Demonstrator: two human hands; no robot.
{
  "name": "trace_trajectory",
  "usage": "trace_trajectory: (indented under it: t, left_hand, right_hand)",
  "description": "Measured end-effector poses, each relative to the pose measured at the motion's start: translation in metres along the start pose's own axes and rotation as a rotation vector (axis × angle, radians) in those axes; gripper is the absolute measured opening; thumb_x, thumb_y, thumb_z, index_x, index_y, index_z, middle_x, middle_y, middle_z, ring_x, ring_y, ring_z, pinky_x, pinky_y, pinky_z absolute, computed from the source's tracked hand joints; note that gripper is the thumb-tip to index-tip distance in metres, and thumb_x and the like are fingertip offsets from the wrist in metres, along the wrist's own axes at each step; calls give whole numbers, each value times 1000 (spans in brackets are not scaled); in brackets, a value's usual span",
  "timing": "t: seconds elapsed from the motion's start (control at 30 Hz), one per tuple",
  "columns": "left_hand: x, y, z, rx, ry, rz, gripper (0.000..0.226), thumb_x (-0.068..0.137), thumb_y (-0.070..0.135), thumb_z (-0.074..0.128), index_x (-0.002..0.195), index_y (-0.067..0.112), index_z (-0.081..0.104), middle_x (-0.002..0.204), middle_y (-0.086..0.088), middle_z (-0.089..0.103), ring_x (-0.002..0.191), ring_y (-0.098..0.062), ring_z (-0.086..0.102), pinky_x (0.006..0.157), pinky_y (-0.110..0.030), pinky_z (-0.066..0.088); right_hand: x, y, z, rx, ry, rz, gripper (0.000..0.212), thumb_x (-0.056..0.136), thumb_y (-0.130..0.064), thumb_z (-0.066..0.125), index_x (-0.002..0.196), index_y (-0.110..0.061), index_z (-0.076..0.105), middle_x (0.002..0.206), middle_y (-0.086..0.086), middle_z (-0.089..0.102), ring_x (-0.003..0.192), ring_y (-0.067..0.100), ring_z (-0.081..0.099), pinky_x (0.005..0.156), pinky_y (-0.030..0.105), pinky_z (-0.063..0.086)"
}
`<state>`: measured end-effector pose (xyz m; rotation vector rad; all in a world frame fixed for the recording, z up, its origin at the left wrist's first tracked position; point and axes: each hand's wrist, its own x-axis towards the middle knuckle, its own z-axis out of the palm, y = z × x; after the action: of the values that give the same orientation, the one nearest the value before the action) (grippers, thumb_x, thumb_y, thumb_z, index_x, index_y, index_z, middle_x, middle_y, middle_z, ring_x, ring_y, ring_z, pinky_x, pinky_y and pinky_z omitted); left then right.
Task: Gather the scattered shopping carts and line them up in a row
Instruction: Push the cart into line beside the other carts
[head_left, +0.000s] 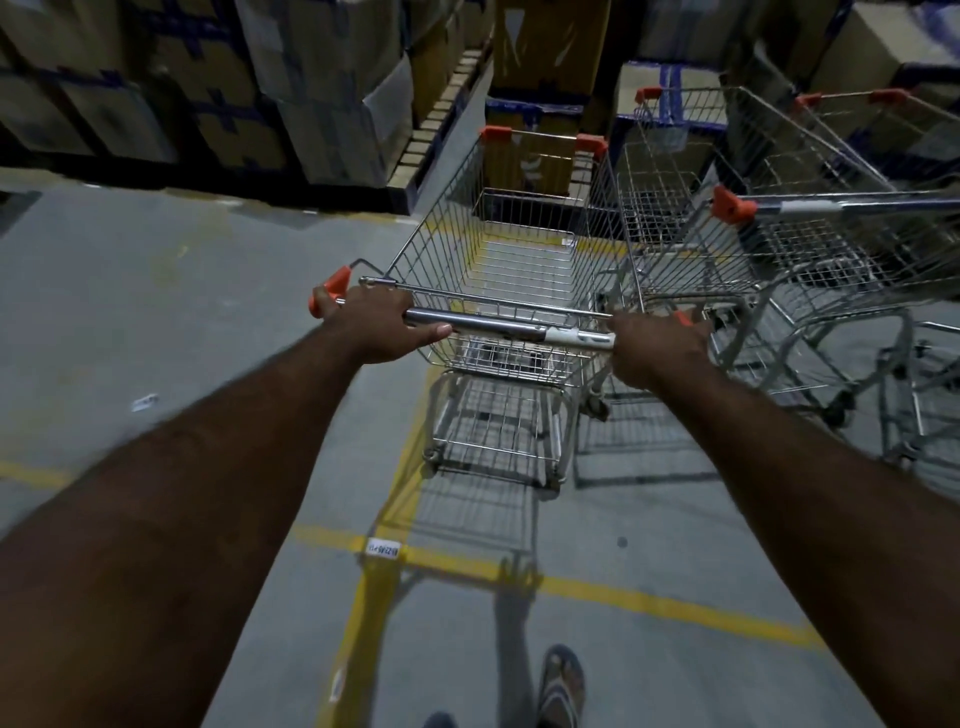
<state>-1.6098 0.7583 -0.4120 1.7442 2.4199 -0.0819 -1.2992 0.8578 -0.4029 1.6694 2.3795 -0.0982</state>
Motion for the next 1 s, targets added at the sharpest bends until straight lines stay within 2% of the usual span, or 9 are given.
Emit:
trace_trajectory:
  t: [0.1, 0.4, 0.63, 0.7, 0.77, 0.83, 1.0]
  left_hand:
    - [-13, -6, 3, 0, -8, 5, 82, 74, 95, 30, 111, 31, 63, 125, -3, 62, 126, -30, 49, 110, -70, 15]
    - [-48, -18, 13, -13, 21, 5, 73, 71, 98, 26, 93, 35, 56, 113, 1, 64, 123, -29, 52, 108, -69, 18]
    - [-63, -22, 20, -21, 7, 6, 74, 68, 100, 23, 93, 36, 52, 122, -2, 62, 127, -32, 49, 109, -72, 12]
    - [-68, -21, 21, -23, 2, 3, 72, 69, 98, 25, 94, 36, 52, 123, -2, 62, 129, -32, 47, 109, -72, 10]
    - [-74, -19, 21, -10, 8, 6, 73, 70, 98, 25, 93, 35, 54, 121, -2, 62, 127, -31, 48, 109, -71, 12]
    - [-80, -16, 21, 7, 9, 8, 78, 70, 98, 24, 98, 34, 58, 121, -2, 62, 127, -31, 49, 109, -70, 14]
    - [-96, -14, 22, 4, -2, 12, 82, 75, 95, 28, 112, 30, 61, 132, -4, 59, 133, -33, 44, 110, -72, 8]
  right_hand:
    - [-15, -4, 0, -7, 1, 6, 36, 93, -18, 57, 129, -21, 53, 129, 5, 64, 120, 33, 58, 109, 69, 24]
    - [-39, -13, 15, 31, 22, -6, 35, 88, -17, 59, 123, -21, 56, 123, 5, 66, 114, 31, 61, 108, 65, 30]
    - [-61, -13, 21, 36, 51, -25, 29, 88, -16, 60, 114, -28, 59, 110, -1, 69, 99, 26, 63, 105, 57, 35]
    - [-67, -13, 22, 32, 36, -11, 31, 87, -16, 62, 116, -27, 58, 109, -1, 67, 100, 27, 63, 103, 58, 33]
    - [-70, -12, 25, 33, 19, -3, 36, 84, -17, 67, 119, -26, 58, 102, -2, 66, 96, 26, 64, 103, 57, 38]
    - [-74, -10, 28, 29, 5, -3, 42, 82, -20, 69, 122, -27, 59, 99, -2, 66, 92, 26, 65, 101, 56, 44]
    - [-91, -10, 28, 14, 23, -1, 38, 86, -22, 66, 122, -32, 59, 109, -2, 70, 101, 25, 65, 104, 52, 38]
